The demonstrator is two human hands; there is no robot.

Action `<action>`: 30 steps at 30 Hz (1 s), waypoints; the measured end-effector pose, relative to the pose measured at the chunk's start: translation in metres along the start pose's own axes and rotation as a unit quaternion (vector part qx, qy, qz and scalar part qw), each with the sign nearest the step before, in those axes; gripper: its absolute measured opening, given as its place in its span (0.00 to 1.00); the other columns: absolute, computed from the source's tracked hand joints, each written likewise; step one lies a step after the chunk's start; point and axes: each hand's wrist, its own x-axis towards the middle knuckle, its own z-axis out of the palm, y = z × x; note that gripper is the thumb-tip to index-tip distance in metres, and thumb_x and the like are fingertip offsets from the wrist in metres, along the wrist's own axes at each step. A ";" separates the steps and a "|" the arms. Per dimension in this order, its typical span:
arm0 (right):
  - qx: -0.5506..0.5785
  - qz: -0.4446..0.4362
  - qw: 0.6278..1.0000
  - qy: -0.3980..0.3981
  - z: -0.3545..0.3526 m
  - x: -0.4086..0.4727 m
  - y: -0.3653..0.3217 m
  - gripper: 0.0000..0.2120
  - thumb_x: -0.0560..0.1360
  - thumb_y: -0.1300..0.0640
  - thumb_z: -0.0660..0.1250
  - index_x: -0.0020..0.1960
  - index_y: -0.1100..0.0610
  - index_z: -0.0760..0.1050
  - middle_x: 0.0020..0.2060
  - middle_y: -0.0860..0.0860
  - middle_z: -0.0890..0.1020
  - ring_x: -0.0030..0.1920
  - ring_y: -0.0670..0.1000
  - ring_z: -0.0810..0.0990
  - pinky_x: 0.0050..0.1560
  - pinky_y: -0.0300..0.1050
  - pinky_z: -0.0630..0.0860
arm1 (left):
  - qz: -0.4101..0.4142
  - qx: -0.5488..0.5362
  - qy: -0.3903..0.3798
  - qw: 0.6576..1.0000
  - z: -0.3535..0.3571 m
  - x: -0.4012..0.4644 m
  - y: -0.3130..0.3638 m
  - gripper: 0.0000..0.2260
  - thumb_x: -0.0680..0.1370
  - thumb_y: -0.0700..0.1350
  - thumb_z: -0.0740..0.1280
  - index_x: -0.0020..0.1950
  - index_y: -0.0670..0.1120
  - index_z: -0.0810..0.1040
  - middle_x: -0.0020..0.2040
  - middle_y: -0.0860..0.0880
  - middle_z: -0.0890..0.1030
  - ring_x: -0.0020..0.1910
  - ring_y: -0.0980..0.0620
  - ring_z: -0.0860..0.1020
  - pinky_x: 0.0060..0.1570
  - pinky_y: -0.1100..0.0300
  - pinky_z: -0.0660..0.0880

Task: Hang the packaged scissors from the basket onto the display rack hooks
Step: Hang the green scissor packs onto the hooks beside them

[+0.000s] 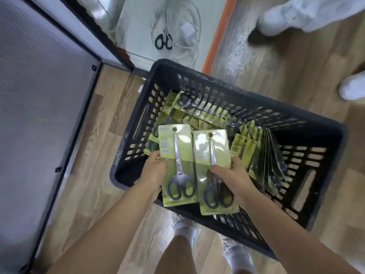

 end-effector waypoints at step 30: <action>-0.107 -0.633 0.738 -0.209 -0.011 -0.687 -0.295 0.11 0.80 0.47 0.57 0.56 0.54 0.69 0.54 0.46 0.74 0.49 0.44 0.70 0.50 0.39 0.63 | 0.424 -0.420 0.256 0.761 -0.303 -0.675 0.149 0.05 0.78 0.45 0.66 0.47 0.43 0.77 0.48 0.40 0.83 0.50 0.39 0.80 0.56 0.41 0.76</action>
